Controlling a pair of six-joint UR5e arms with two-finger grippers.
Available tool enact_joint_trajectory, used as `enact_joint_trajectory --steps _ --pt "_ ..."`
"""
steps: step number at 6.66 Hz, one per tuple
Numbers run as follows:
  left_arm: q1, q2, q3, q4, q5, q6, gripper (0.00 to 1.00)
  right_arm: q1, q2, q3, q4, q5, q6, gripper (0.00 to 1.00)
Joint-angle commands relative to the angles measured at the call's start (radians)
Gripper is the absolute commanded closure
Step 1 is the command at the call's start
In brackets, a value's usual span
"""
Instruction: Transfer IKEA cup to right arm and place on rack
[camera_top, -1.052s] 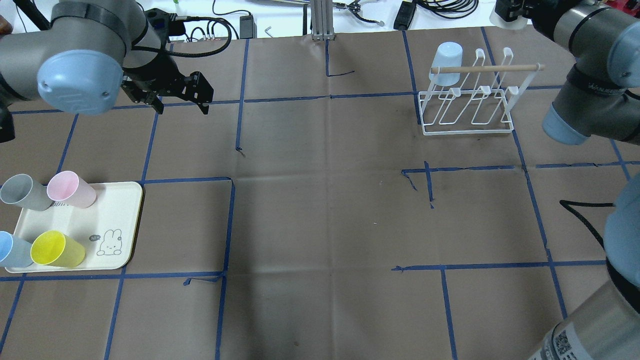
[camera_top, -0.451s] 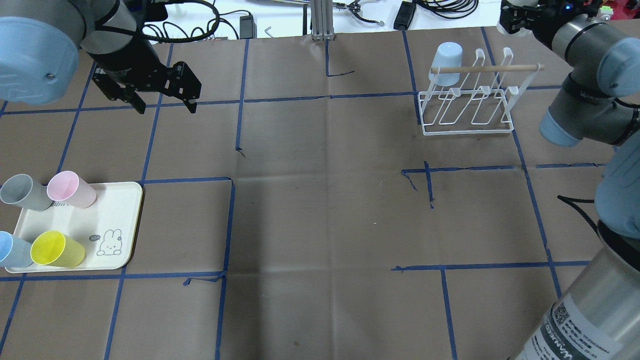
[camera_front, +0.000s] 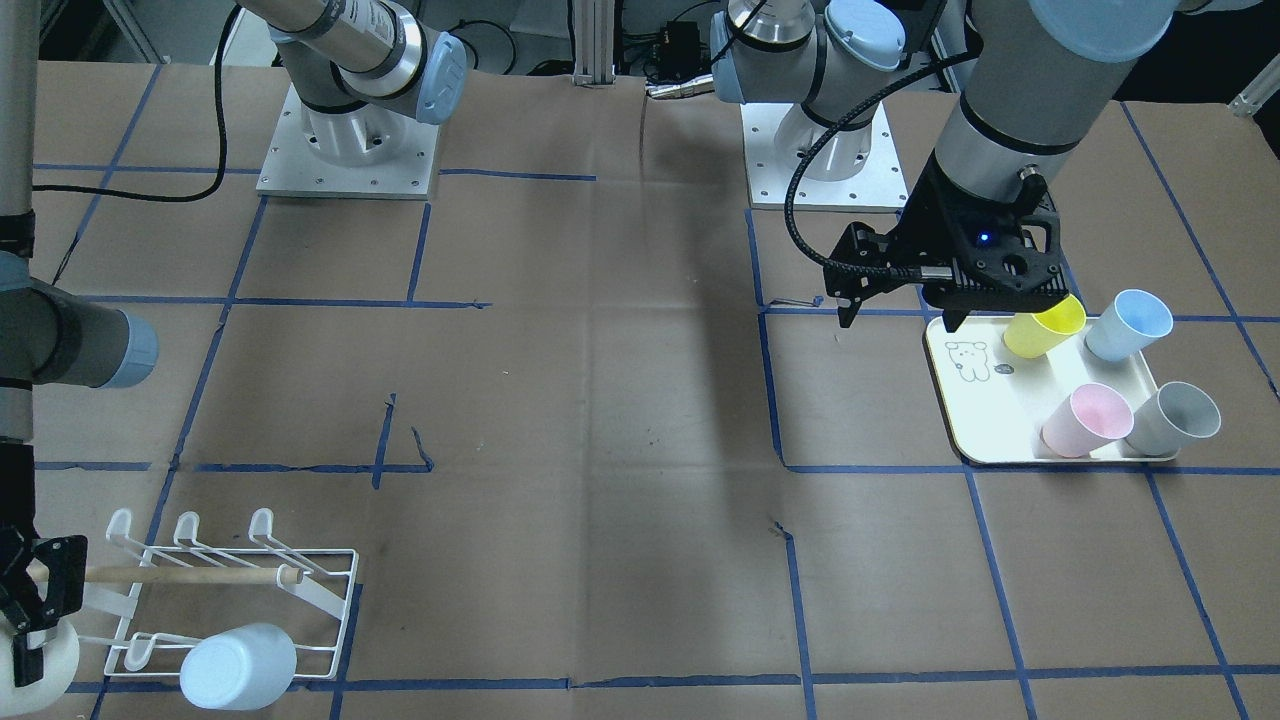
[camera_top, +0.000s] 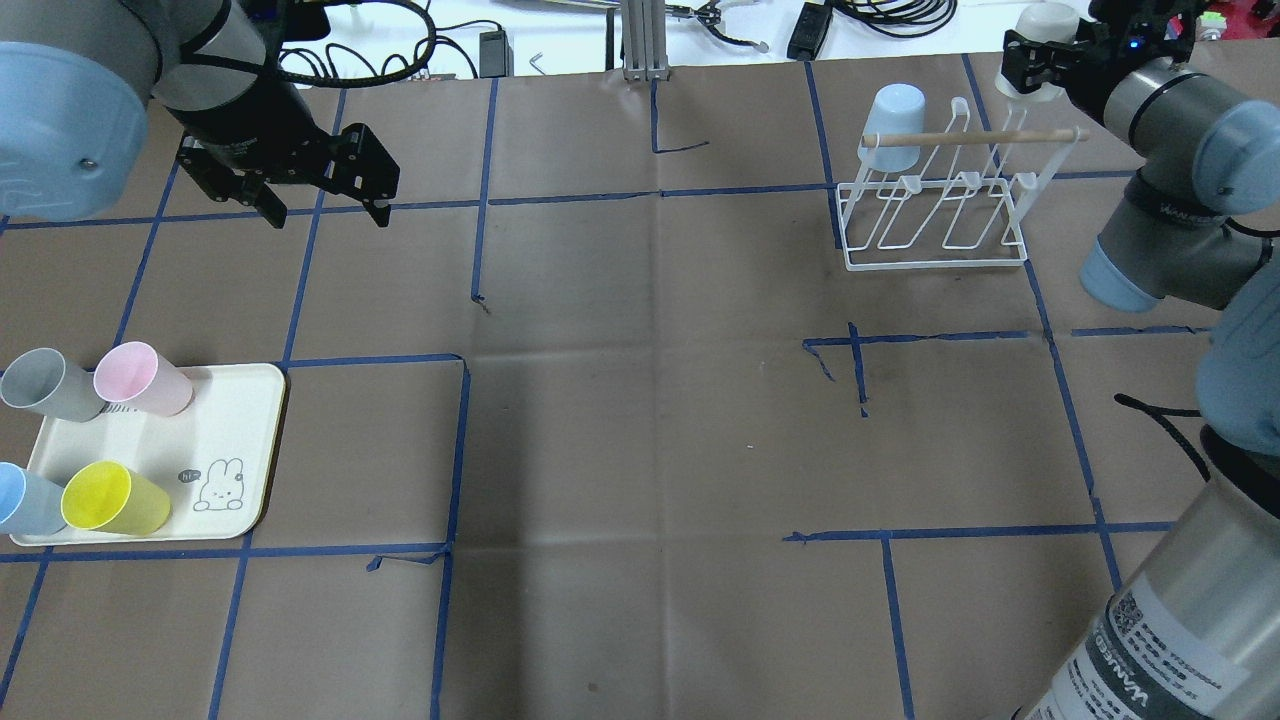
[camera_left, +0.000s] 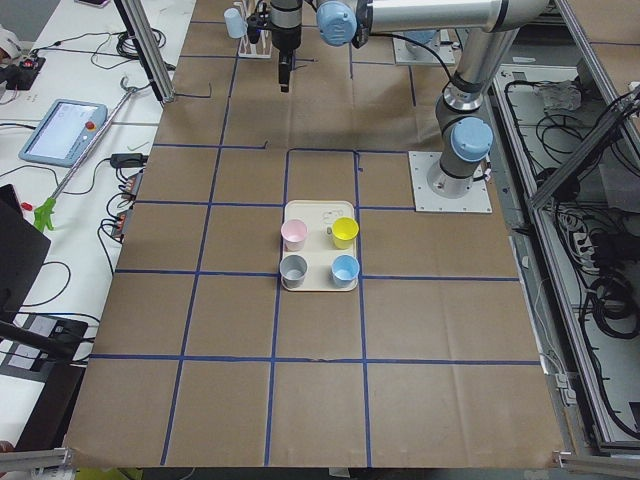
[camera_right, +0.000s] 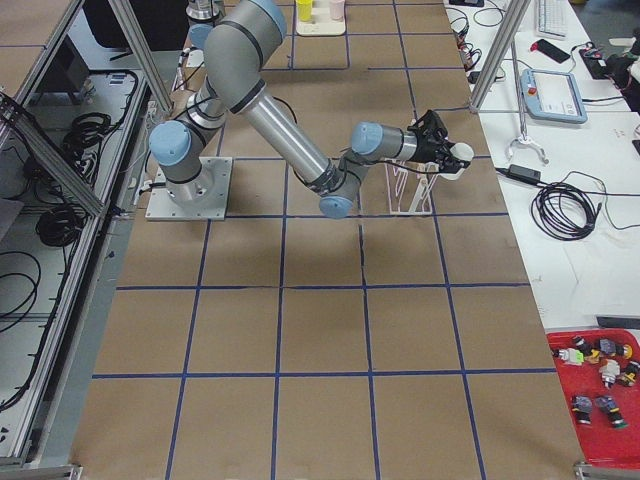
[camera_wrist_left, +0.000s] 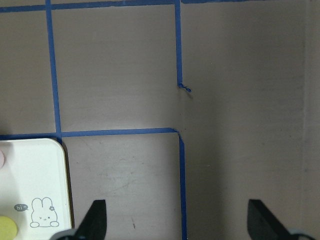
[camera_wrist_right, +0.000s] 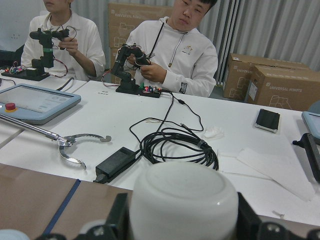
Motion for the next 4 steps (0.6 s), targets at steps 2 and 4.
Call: enact_joint_trajectory --steps 2,4 --pt "-0.041 0.015 -0.005 0.010 0.004 -0.020 0.01 -0.001 0.007 0.028 -0.002 0.007 0.001 0.71" --pt "-0.034 0.010 0.007 0.009 0.004 -0.011 0.01 -0.001 -0.003 0.033 -0.004 0.009 0.001 0.02"
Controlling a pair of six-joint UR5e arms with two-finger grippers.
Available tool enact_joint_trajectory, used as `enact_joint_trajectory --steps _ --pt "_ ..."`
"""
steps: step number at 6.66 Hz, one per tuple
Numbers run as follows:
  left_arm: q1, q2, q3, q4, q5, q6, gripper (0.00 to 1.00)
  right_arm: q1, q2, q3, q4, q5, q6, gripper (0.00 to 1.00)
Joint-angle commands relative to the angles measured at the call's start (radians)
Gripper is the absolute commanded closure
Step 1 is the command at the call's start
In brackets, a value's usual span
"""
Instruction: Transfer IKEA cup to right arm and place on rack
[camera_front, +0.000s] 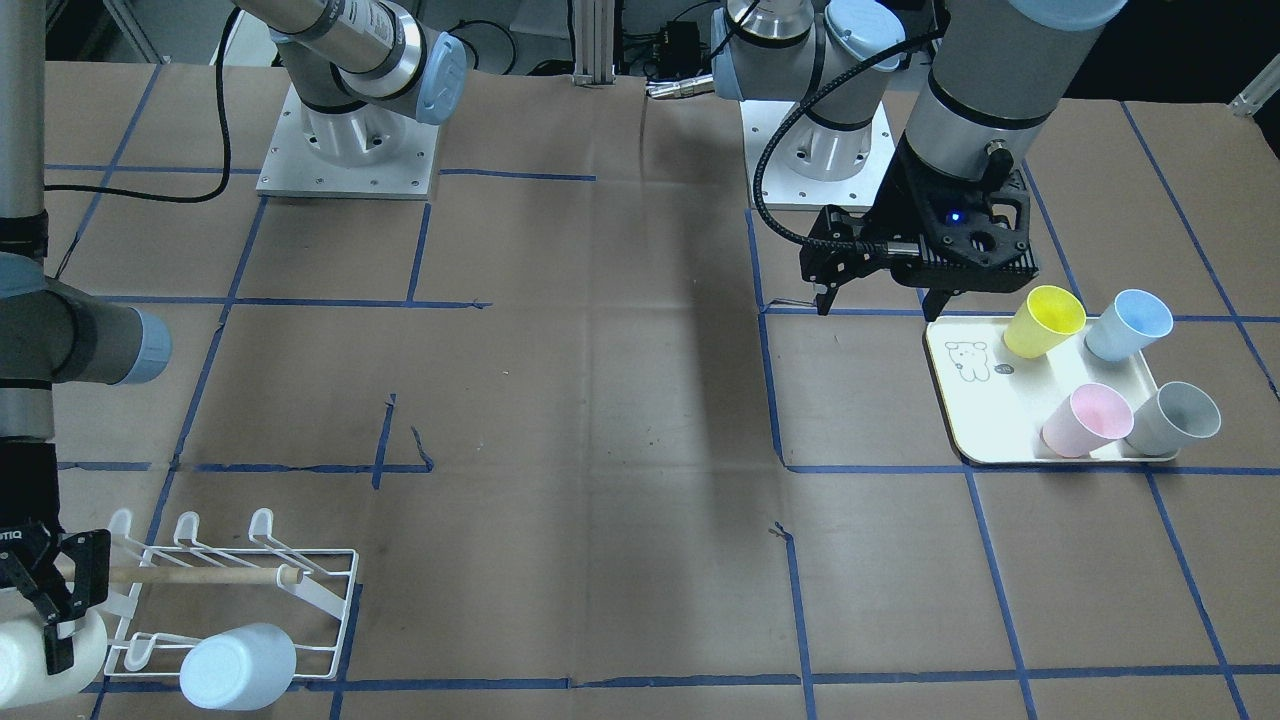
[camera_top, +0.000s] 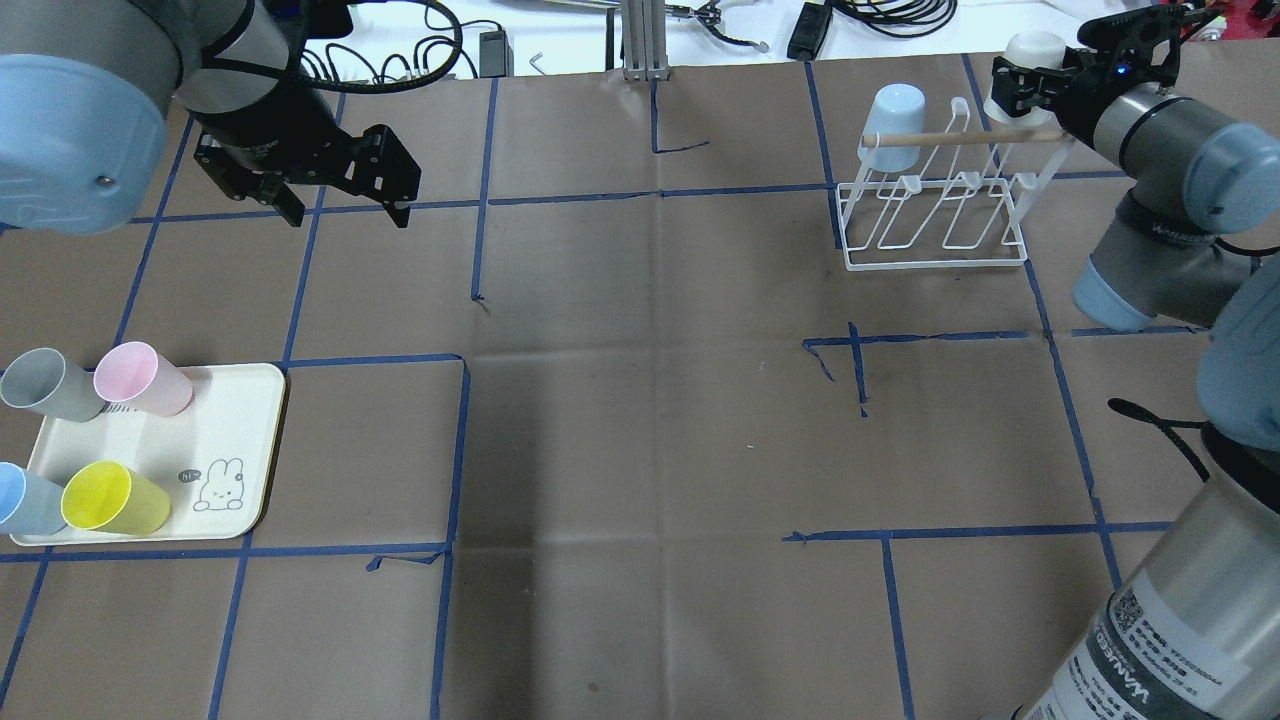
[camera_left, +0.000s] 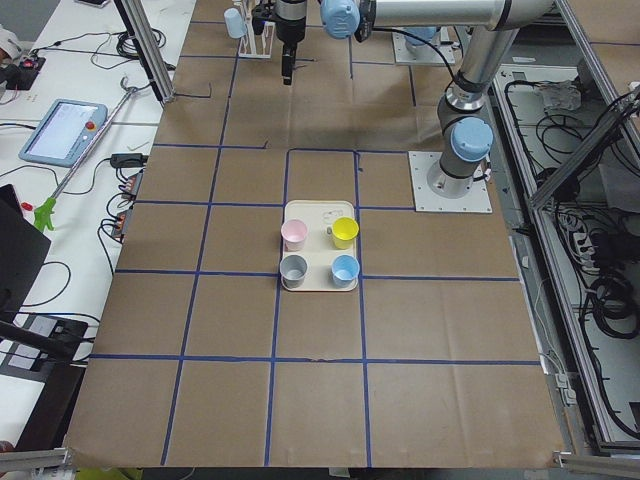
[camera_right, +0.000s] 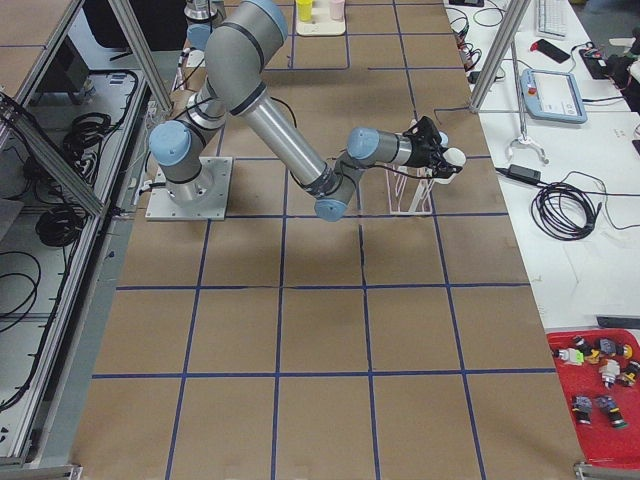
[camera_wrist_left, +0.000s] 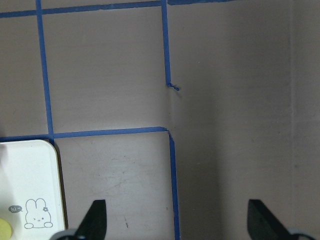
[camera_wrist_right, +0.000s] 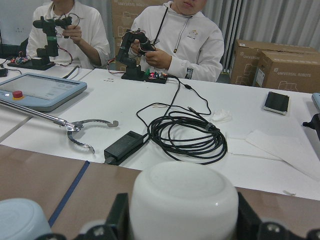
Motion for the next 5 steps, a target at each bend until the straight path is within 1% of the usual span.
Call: enact_joint_trajectory --steps 1,3,4,5 --pt "0.003 0.003 -0.002 0.000 0.000 0.007 0.01 0.002 -0.010 0.001 0.001 0.001 0.001 0.00" --pt "0.003 0.003 -0.004 0.003 0.000 0.006 0.01 0.011 -0.027 -0.006 0.025 -0.010 -0.004 0.00" --pt "0.003 0.008 -0.010 0.003 0.000 0.006 0.01 0.015 -0.056 0.003 0.083 -0.012 -0.001 0.00" --pt "0.003 0.008 -0.012 0.003 0.000 0.001 0.01 0.026 -0.097 0.003 0.212 -0.018 0.002 0.00"
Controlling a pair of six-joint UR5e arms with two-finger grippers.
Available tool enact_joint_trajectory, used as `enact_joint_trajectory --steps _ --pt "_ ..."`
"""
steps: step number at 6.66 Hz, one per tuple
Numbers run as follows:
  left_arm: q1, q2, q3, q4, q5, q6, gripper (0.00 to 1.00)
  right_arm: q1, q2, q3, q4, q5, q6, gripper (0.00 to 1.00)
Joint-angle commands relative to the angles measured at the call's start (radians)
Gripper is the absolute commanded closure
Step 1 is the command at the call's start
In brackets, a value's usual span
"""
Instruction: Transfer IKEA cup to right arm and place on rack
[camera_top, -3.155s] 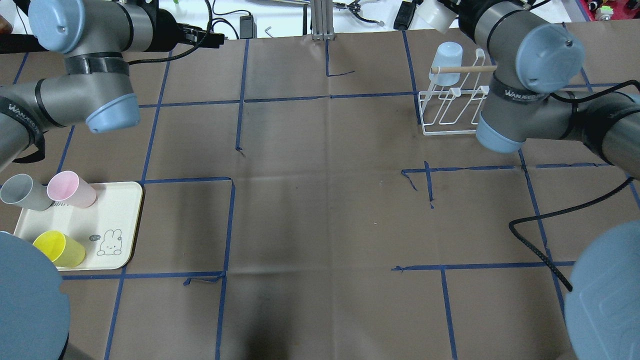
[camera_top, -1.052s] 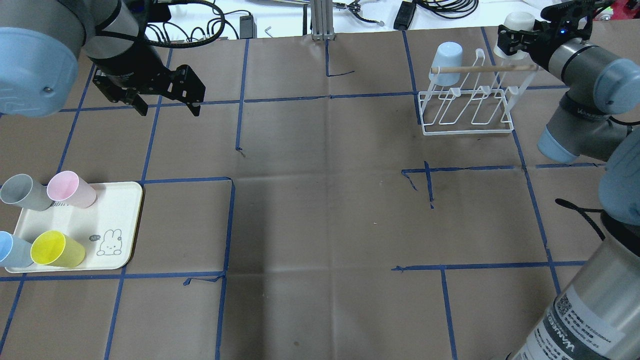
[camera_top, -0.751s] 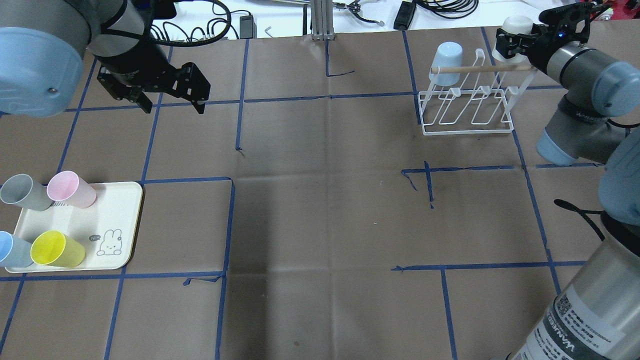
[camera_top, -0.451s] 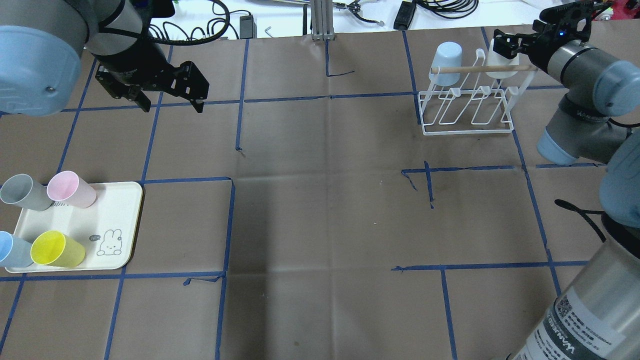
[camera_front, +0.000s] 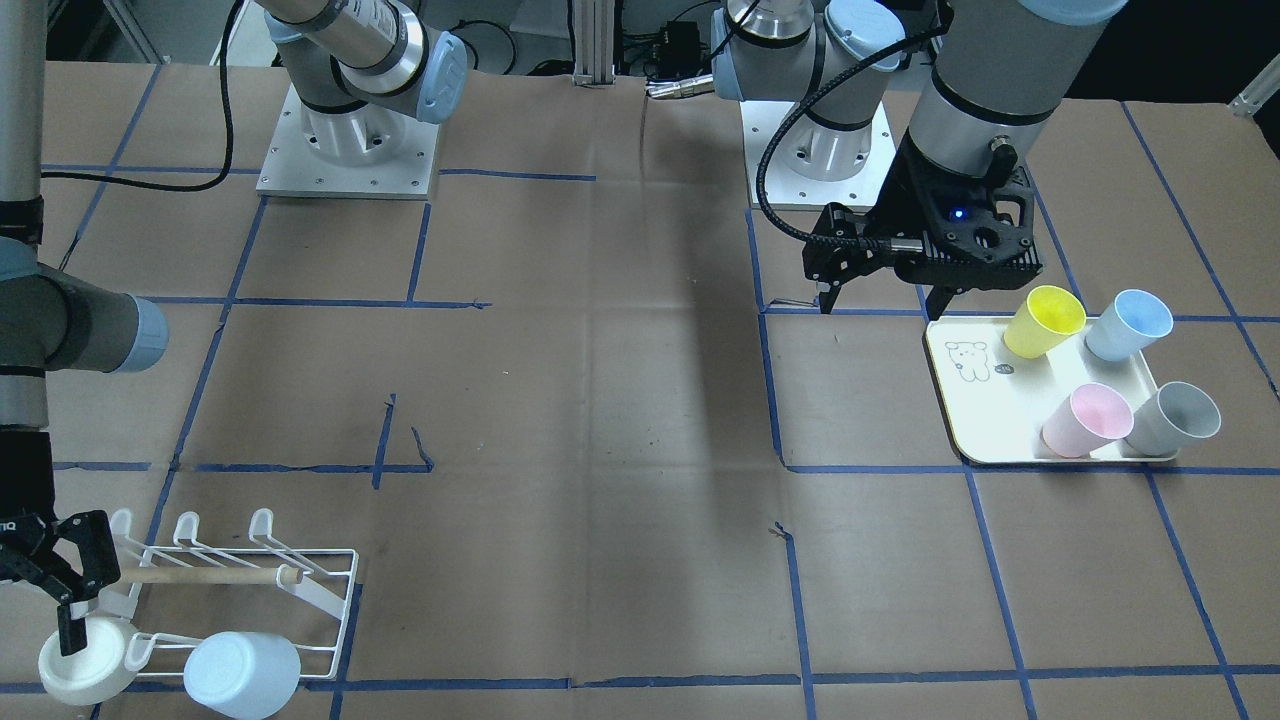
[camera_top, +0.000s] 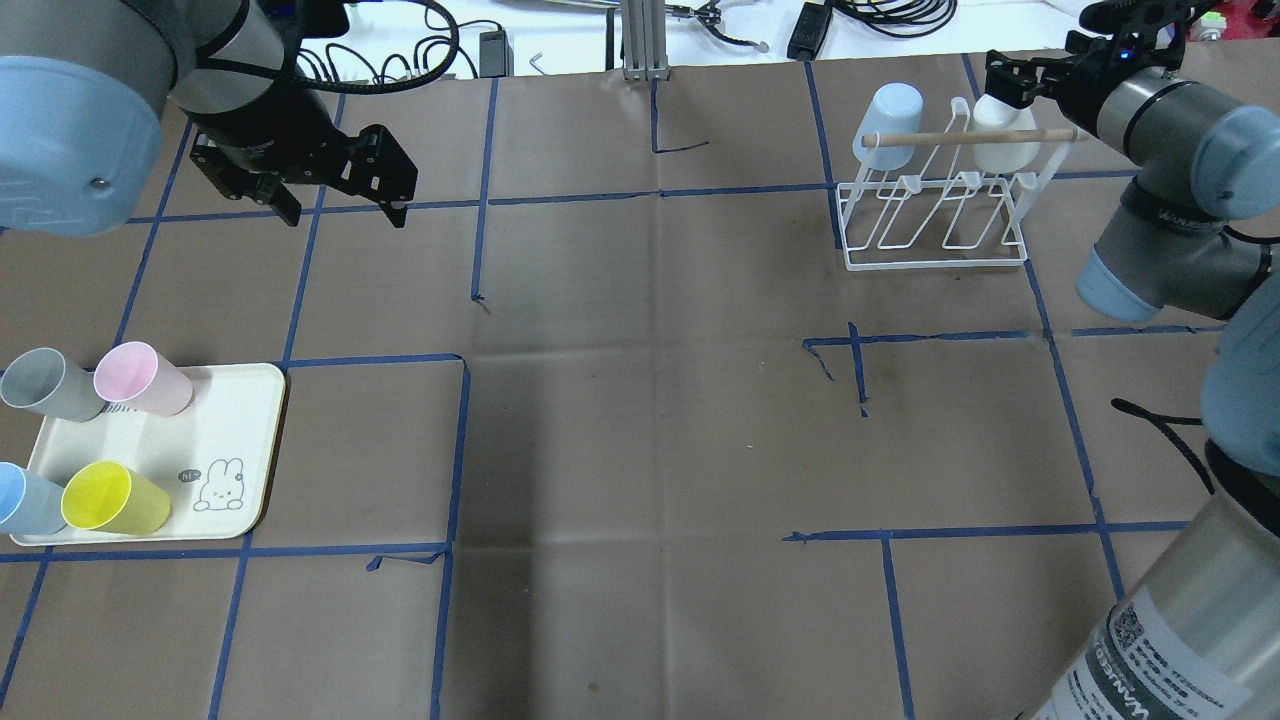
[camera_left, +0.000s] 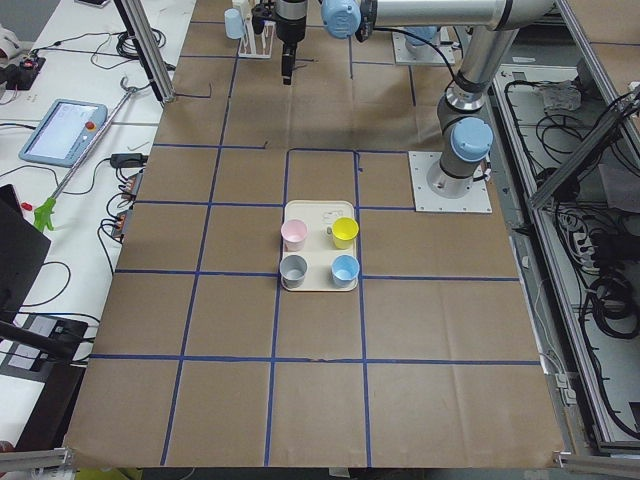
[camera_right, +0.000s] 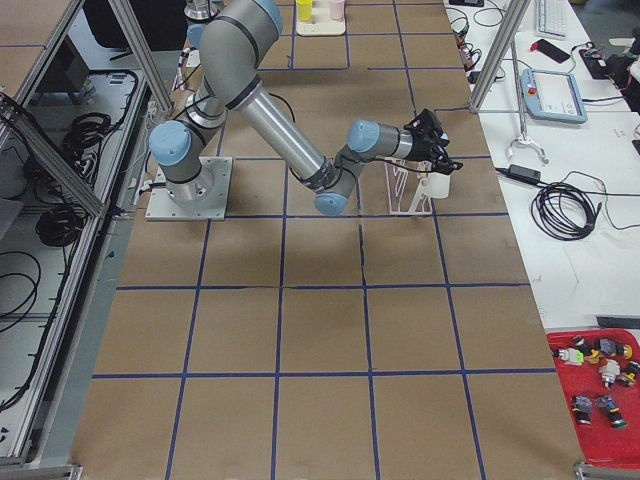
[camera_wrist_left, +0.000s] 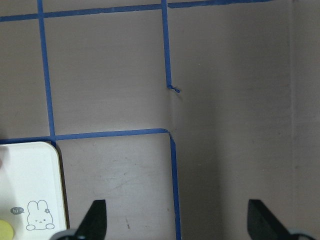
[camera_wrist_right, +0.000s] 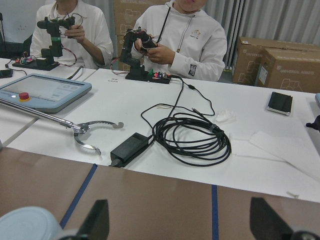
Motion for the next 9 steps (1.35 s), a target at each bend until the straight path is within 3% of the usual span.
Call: enact_joint_trajectory --steps 1,4,5,6,7,9 --pt "0.000 0.004 -0.003 0.000 0.000 -0.004 0.01 0.024 -0.091 -0.004 0.266 -0.009 -0.008 0.00" --pt "0.000 0.008 -0.005 0.002 -0.002 -0.010 0.00 0.090 -0.352 -0.010 0.781 -0.173 -0.008 0.00" --pt "0.000 0.008 -0.006 0.005 -0.003 -0.013 0.00 0.152 -0.404 -0.013 0.859 -0.312 0.003 0.00" --pt "0.000 0.008 -0.008 0.005 -0.003 -0.013 0.00 0.227 -0.435 -0.016 0.963 -0.397 0.021 0.00" --pt "0.002 0.008 -0.009 0.005 -0.003 -0.013 0.00 0.281 -0.475 -0.040 1.126 -0.439 0.141 0.00" --pt "0.002 0.006 -0.009 0.005 -0.002 -0.013 0.00 0.312 -0.545 -0.097 1.453 -0.442 0.326 0.00"
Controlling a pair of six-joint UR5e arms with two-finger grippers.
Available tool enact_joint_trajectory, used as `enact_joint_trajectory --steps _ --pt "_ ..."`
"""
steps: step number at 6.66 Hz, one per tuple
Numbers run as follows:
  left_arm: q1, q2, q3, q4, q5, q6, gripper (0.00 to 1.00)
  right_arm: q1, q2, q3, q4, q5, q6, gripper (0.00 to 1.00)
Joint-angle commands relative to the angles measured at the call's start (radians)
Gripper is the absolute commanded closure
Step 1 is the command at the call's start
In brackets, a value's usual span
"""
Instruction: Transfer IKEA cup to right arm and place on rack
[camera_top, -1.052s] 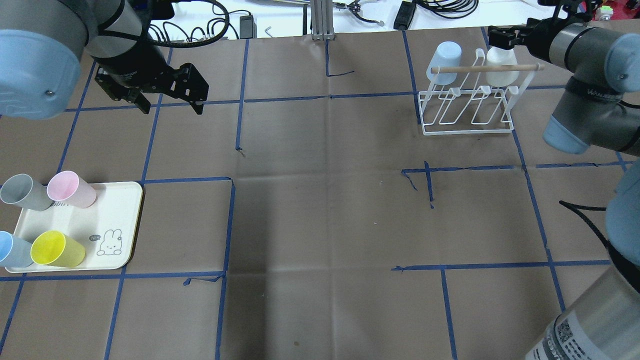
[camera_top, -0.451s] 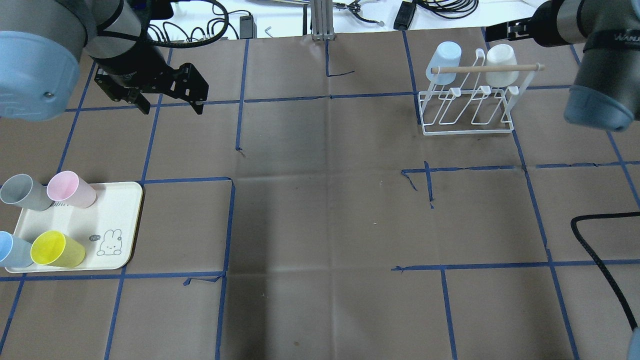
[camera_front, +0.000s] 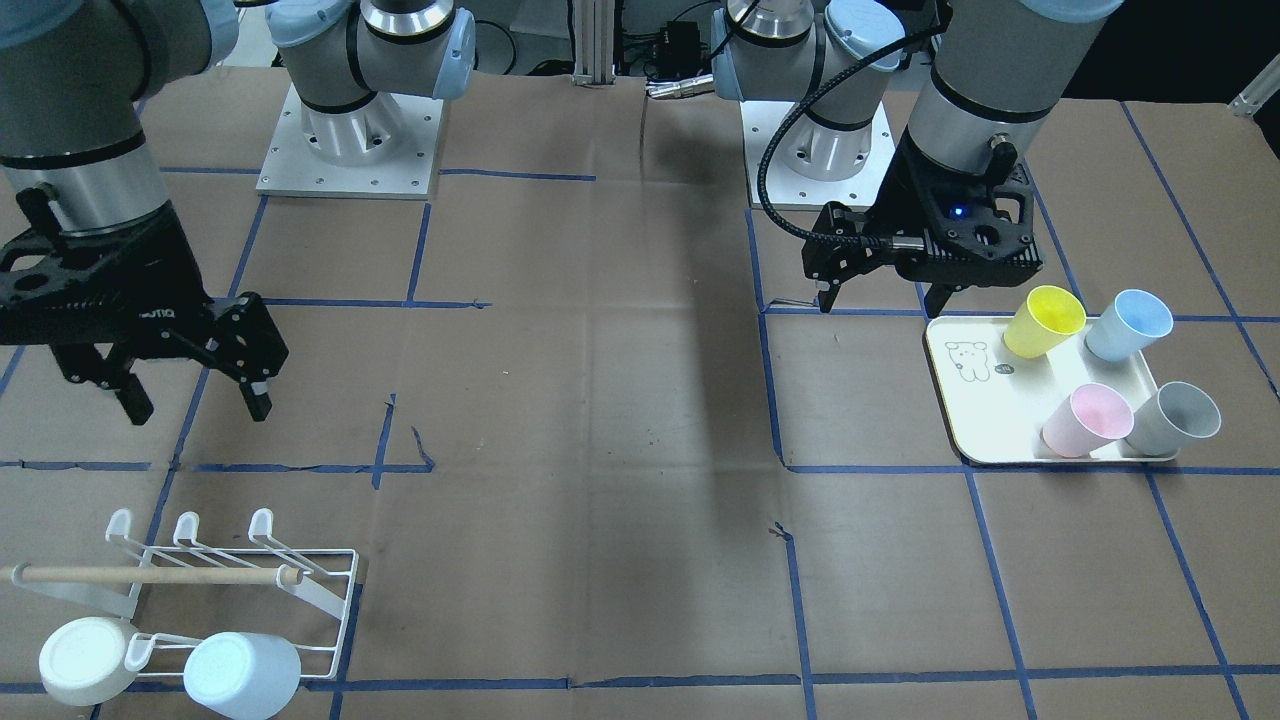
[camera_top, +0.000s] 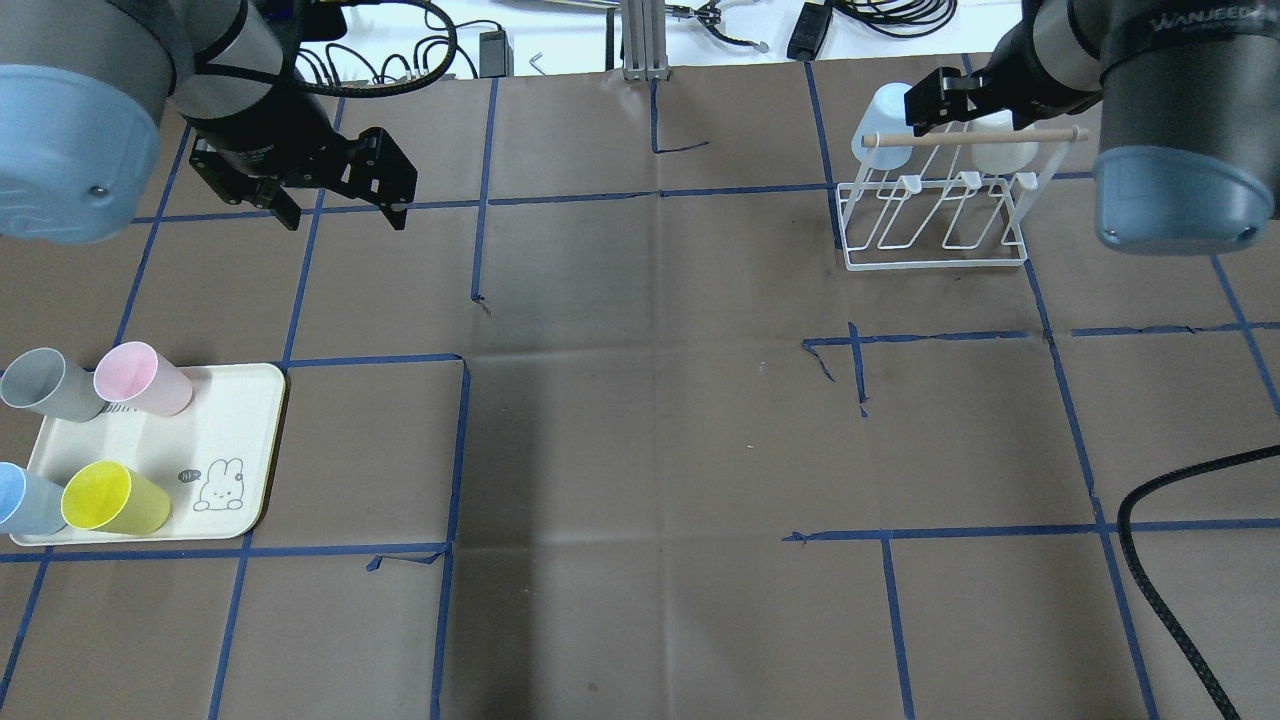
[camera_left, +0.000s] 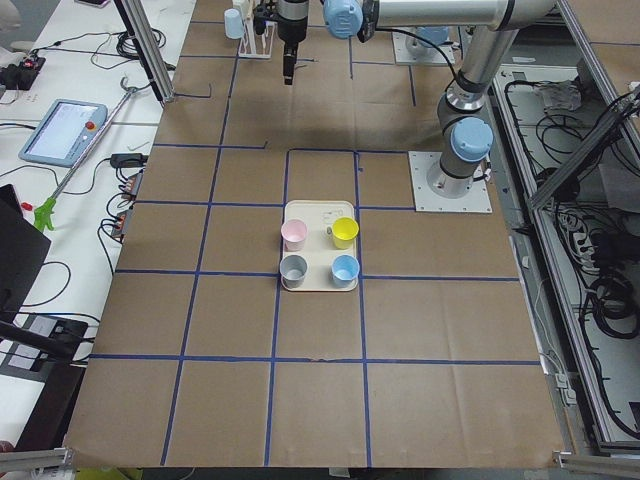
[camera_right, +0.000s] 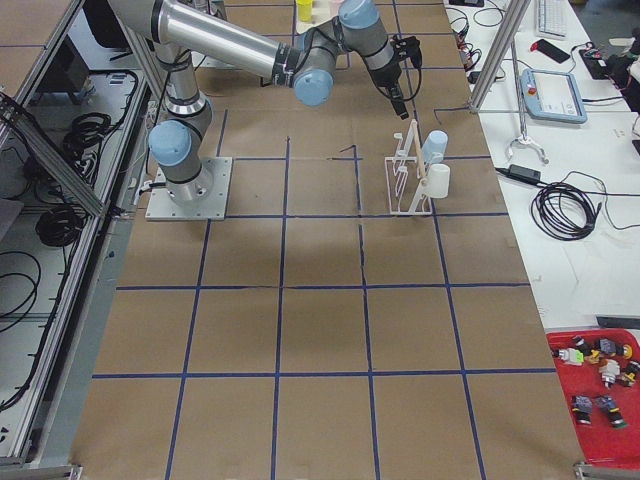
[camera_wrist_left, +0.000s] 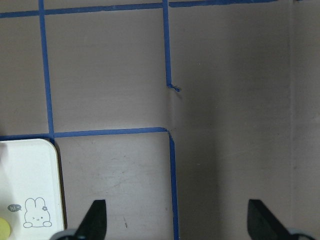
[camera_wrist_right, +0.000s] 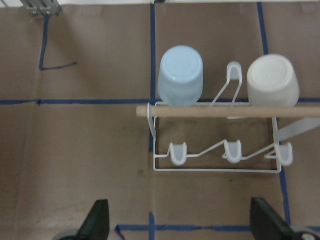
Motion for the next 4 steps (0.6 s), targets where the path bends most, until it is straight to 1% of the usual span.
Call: enact_joint_trajectory --steps 1,2,3,4 --pt "0.000 -0.001 0.000 0.000 0.000 0.000 0.00 0.062 -0.071 -0.040 0.291 -0.015 0.103 0.00" --pt "0.000 -0.001 0.000 0.000 0.000 0.000 0.00 0.100 -0.118 -0.056 0.388 -0.060 0.145 0.00" --pt "0.000 -0.001 0.000 0.000 0.000 0.000 0.00 0.150 -0.158 -0.070 0.478 -0.070 0.185 0.00" --pt "0.000 -0.001 0.000 0.000 0.000 0.000 0.00 0.177 -0.170 -0.068 0.488 -0.087 0.187 0.00"
